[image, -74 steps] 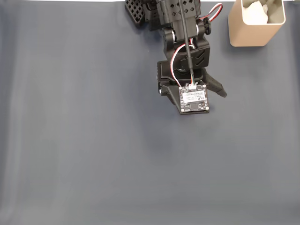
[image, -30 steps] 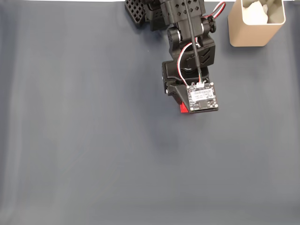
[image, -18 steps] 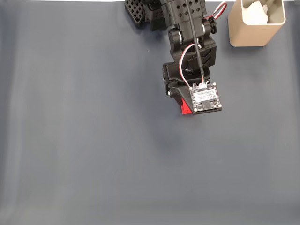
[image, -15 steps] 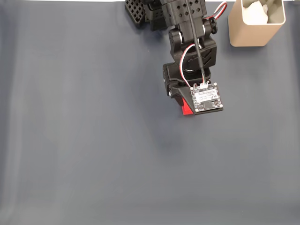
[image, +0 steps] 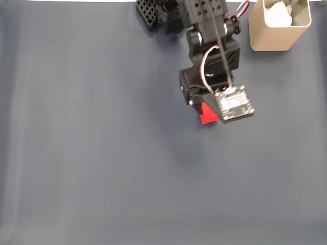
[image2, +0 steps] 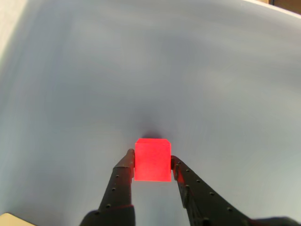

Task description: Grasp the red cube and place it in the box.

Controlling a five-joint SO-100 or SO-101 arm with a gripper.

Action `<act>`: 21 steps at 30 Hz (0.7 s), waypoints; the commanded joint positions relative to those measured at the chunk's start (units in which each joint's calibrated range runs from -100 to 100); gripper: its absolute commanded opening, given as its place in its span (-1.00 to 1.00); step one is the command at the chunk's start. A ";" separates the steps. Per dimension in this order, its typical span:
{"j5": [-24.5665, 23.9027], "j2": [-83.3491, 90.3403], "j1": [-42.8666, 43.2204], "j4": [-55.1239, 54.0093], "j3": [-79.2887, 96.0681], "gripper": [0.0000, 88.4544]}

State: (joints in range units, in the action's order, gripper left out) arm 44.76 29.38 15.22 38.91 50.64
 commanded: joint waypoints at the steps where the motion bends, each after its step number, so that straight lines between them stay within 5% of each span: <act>1: 1.61 7.62 1.71 7.33 -6.70 -0.95; 21: 2.54 17.83 23.51 42.87 -30.31 -0.99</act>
State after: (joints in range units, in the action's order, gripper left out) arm 48.28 45.52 33.93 78.07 25.96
